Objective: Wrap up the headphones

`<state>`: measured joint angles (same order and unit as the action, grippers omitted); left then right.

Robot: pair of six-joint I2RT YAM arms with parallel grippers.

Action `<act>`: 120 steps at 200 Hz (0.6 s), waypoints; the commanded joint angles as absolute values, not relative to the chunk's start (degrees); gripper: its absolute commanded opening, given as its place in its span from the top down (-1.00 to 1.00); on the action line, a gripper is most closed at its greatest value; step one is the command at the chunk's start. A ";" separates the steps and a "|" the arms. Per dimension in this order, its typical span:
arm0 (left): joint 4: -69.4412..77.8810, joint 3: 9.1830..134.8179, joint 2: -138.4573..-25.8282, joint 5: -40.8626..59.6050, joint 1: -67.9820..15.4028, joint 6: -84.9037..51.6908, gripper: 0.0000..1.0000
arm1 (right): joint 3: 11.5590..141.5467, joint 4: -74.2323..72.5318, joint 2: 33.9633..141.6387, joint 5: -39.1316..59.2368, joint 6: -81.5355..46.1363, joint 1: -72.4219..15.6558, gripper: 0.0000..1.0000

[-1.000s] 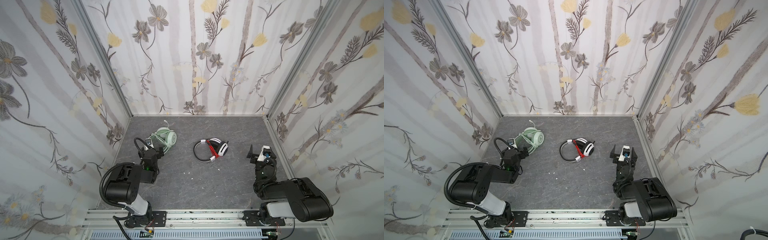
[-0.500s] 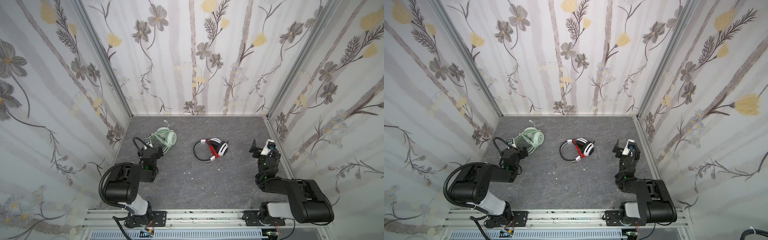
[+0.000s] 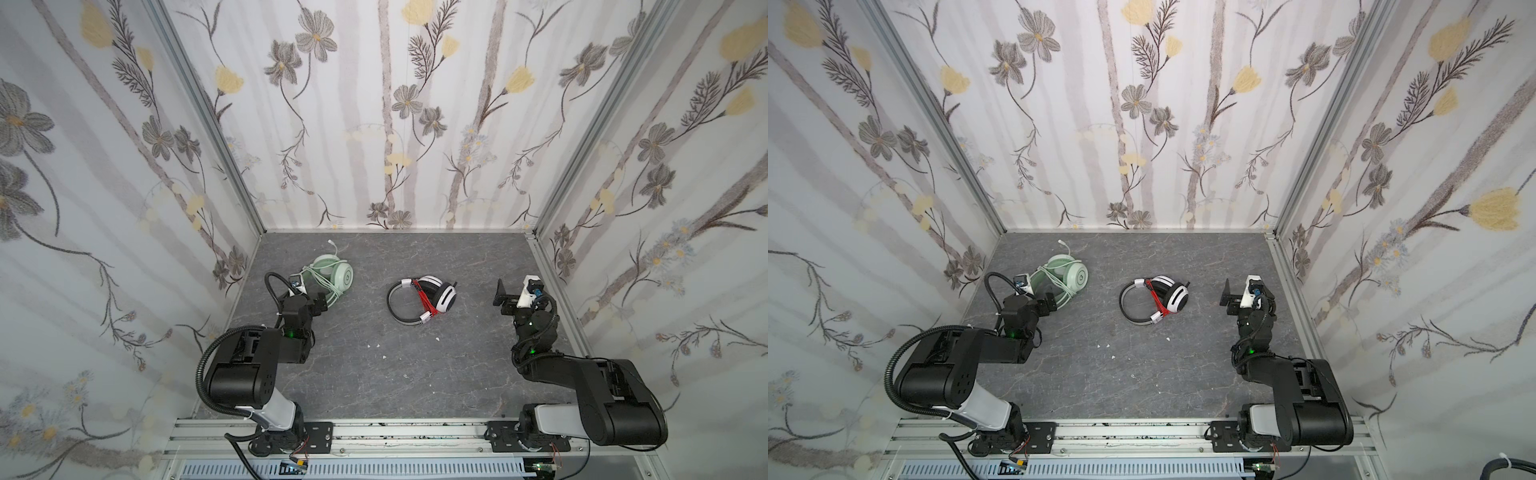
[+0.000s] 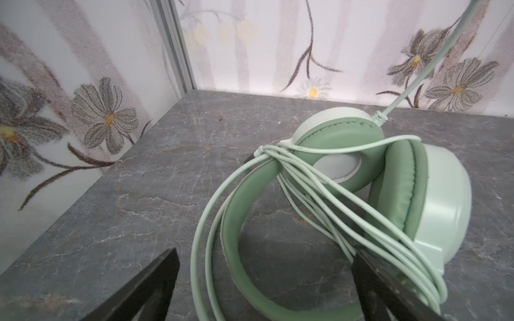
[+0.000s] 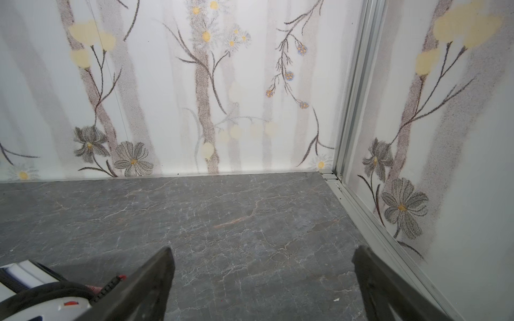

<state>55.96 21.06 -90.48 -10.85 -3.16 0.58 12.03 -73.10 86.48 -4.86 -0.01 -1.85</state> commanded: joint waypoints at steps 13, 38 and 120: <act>55.55 20.97 -90.27 -11.77 -3.17 -0.26 -1.00 | 11.27 -75.51 86.41 -5.10 0.35 -2.46 -0.99; 55.43 21.01 -90.27 -11.78 -3.18 -0.26 -1.00 | 10.99 -75.99 86.37 -5.52 0.57 -2.81 -0.99; 55.56 21.01 -90.27 -11.80 -3.18 -0.26 -1.00 | 12.23 -74.30 86.92 -3.28 0.30 -1.87 -0.99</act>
<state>55.07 21.04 -90.48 -11.29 -3.22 -0.23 10.90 -73.25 86.52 -5.06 0.10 -2.83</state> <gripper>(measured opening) 0.997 0.996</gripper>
